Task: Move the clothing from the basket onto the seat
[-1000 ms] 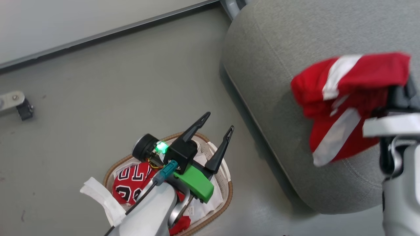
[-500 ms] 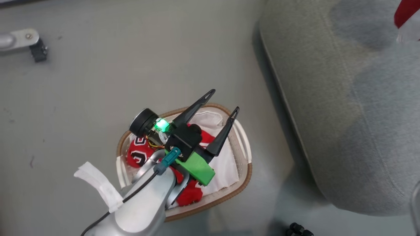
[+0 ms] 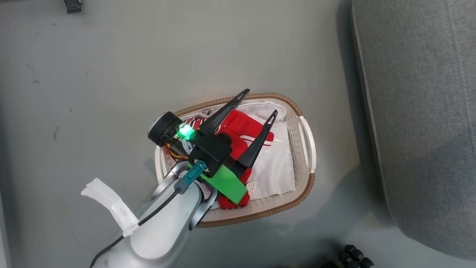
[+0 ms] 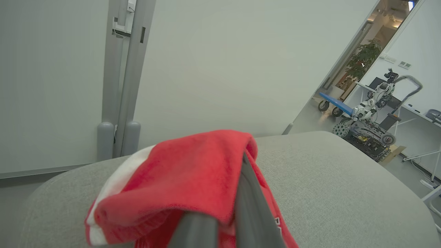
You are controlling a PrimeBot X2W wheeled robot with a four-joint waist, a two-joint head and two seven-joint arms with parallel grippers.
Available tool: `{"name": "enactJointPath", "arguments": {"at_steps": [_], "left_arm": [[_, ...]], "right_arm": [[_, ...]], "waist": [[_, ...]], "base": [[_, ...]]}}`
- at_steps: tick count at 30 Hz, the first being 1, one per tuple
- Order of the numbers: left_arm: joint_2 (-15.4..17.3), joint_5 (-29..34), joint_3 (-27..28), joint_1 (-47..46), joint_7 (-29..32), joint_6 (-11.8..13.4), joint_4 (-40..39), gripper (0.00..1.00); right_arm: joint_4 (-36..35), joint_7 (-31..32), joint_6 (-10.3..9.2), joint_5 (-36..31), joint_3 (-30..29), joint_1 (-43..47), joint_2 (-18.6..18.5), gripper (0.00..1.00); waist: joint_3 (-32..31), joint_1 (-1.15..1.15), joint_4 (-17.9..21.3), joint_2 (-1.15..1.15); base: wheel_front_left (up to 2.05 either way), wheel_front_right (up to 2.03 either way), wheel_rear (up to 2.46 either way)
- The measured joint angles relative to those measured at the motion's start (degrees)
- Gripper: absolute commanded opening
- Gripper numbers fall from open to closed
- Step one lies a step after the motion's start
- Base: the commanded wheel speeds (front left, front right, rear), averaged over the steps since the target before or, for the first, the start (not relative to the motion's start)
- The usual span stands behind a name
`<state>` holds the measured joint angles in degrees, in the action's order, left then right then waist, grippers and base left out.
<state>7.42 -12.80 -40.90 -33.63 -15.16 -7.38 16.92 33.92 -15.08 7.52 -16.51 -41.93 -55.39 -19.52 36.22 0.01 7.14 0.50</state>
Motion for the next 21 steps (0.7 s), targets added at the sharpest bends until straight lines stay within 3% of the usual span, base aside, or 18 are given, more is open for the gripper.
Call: {"name": "enactJointPath", "arguments": {"at_steps": [4,5,6,7,12,21], "left_arm": [[0.0,0.0,0.6,0.1,0.0,0.0,0.0,1.0],[0.0,0.0,0.8,0.1,0.0,0.0,0.0,1.0],[0.0,0.0,1.0,0.1,0.0,0.0,0.0,1.0],[0.0,0.0,1.1,0.1,0.0,0.0,0.1,1.0],[0.0,0.0,1.7,0.2,0.0,0.0,0.1,1.0],[-1.1,-0.8,6.8,1.7,0.0,0.0,-0.5,1.0]], "right_arm": [[2.0,0.0,0.0,-0.4,-2.8,2.9,1.5,0.0],[2.0,0.0,0.0,-0.4,-3.3,3.5,2.1,0.16],[1.5,0.0,0.0,-0.5,-3.5,4.1,2.7,0.44],[1.0,0.0,0.0,-0.5,-3.7,4.6,3.1,1.0],[-1.4,0.0,0.0,0.3,-3.4,8.5,5.6,1.0],[-7.8,0.0,0.0,1.8,3.3,18.3,9.9,1.0]], "waist": [[1.1,0.0,-0.6,0.0],[1.2,0.0,-0.6,0.0],[1.3,0.0,-0.6,0.0],[1.2,0.0,-0.5,0.0],[0.2,0.0,-0.2,0.0],[-4.4,-0.01,0.1,0.0]], "base": [[0.0,0.0,0.0],[0.0,0.0,0.0],[0.0,0.0,0.0],[0.0,0.0,0.0],[0.0,0.0,0.0],[0.0,0.0,0.0]]}}
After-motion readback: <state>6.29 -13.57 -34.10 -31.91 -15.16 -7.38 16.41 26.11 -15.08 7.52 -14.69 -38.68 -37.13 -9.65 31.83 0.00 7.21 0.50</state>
